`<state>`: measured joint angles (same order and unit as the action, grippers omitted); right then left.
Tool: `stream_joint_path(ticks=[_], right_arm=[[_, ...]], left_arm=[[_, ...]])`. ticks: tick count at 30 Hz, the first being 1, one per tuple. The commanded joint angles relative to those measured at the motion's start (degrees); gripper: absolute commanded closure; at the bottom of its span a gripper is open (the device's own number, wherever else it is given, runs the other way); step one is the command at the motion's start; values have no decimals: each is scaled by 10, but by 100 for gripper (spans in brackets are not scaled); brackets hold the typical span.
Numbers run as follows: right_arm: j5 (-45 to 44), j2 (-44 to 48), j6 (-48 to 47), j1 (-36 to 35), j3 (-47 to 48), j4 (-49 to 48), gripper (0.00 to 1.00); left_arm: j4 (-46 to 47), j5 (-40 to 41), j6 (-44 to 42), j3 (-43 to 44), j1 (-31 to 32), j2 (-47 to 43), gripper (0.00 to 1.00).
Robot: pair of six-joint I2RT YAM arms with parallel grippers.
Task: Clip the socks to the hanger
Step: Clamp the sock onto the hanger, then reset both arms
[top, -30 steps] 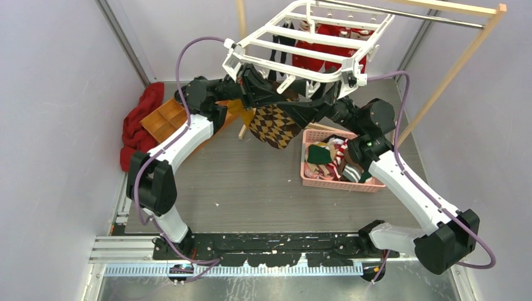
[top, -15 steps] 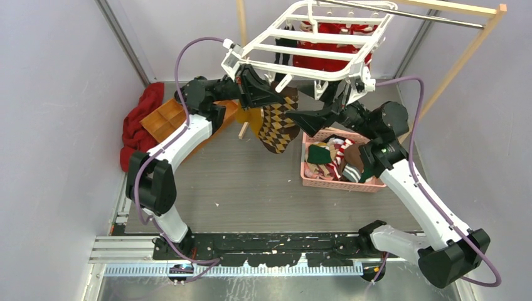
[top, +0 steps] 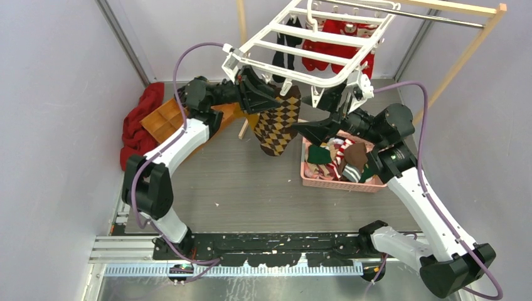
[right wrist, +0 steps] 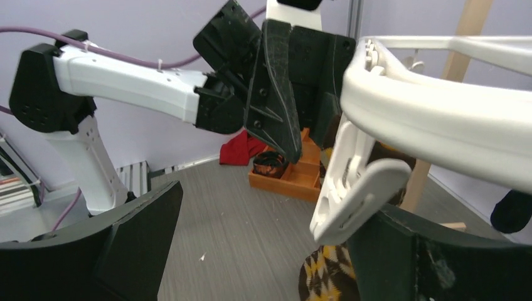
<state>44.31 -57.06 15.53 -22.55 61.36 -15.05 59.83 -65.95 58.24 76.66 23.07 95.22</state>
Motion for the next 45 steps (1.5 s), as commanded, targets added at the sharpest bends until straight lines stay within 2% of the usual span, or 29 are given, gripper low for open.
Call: stream_joint_path(ticks=[1,8,15,19,25,29,35,38,45], right_arm=[[17,26,-32,7,15,59,0],[19,64,-110,12,20,213,0],[-4,111,-198,15,21,381,0],[-108,112,-212,26,50,500,0],[-298,137,-181,86,44,576,0],[-395,141,-129,118,35,587,0],[-577,170,-40,159,12,553,0],[-627,184,-15,176,15,548,0],[-698,163,8,181,57,543,0]], left_arm=[[-100,33,-85,-23,-6,-76,53],[-243,70,-186,-95,-14,-190,45],[-498,141,-305,-114,-14,-298,37],[-581,207,-315,-142,-14,-358,32],[-627,305,-255,-219,-15,-456,24],[-679,382,-219,-234,-15,-507,12],[-839,500,-224,-197,-16,-567,1],[-899,563,-240,-171,-16,-582,0],[-1009,602,-261,-82,-16,-546,0]])
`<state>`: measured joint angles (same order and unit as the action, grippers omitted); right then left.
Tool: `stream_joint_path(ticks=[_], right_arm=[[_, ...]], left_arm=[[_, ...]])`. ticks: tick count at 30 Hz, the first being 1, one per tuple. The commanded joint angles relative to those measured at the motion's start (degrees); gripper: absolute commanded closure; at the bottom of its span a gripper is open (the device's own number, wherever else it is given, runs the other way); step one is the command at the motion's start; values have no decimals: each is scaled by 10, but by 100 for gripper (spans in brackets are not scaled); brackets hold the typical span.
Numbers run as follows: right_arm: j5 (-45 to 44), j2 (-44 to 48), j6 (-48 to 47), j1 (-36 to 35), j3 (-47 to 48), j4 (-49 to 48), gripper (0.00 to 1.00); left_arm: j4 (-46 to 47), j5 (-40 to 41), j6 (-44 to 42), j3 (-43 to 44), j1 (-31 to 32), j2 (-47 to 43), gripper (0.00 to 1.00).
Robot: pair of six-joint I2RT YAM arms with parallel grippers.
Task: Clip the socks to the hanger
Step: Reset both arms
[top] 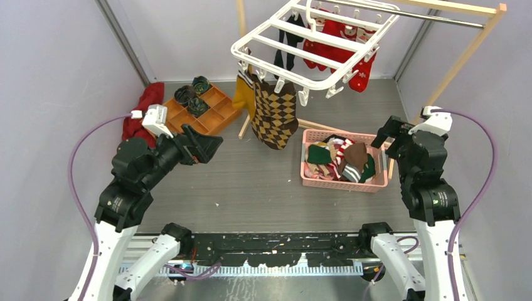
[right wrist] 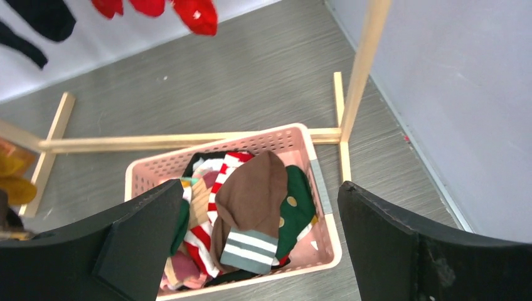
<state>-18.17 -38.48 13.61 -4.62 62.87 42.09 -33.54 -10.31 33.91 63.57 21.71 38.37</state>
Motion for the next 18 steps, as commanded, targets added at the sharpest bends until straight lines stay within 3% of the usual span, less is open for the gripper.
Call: stream_joint_path(ticks=[1,5,12,18], right_arm=[[-84,-35,28,2,53,-26,0],[-131,-92,10,2,93,-28,0],[-191,-158,-17,15,82,-41,0],[-157,-159,10,25,122,-30,0]], left_arm=[[-82,46,-13,56,-3,29,0],[-87,49,7,77,-3,37,0],[-98,64,41,78,-3,41,0],[-144,66,67,112,-3,70,0]])
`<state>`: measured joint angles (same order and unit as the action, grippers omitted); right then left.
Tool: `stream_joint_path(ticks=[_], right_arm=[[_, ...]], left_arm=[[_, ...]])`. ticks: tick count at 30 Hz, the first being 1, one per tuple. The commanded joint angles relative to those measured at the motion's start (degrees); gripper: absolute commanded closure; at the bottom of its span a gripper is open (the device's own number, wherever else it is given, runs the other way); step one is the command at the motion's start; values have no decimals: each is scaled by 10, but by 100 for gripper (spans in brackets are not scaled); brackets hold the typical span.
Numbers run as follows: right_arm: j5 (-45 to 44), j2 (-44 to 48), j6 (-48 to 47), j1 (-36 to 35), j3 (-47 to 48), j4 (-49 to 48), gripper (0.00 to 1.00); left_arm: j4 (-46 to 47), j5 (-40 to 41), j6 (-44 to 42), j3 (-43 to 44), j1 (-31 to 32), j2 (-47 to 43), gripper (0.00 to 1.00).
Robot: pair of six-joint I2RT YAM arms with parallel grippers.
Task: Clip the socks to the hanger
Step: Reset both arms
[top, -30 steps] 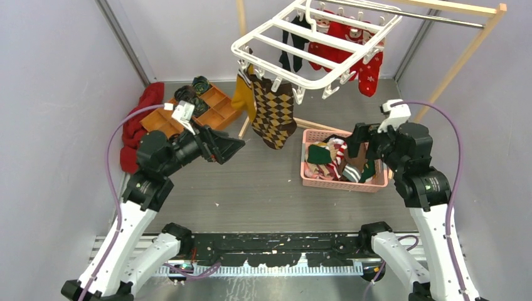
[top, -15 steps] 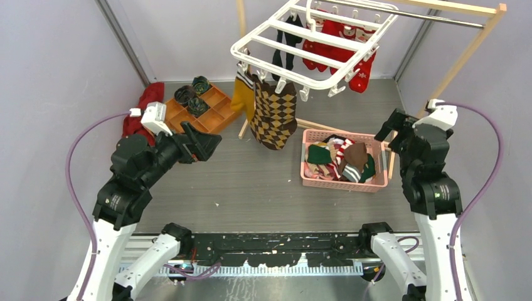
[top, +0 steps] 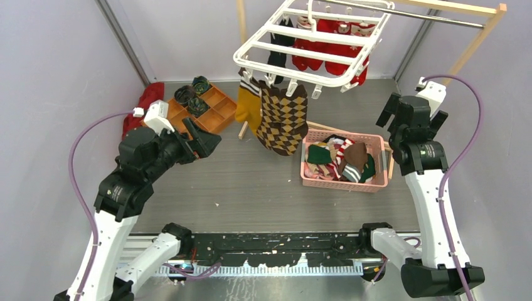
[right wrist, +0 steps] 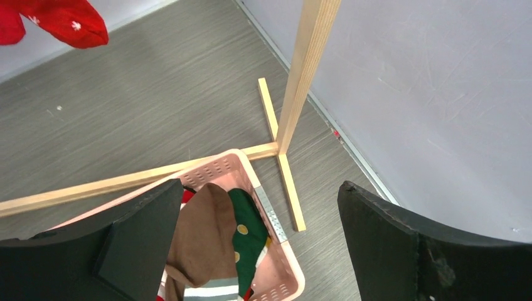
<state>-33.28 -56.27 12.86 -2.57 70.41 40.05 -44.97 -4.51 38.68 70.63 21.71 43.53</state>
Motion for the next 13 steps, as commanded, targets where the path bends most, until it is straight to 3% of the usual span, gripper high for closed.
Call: stream_joint_path(ticks=[1,13], right_arm=[[-1,18,22,4,54,-6,0],[49,11,44,4,88,23,0]], left_arm=[[-41,9,20,52,-3,24,0],[-67,12,20,117,-3,32,0]])
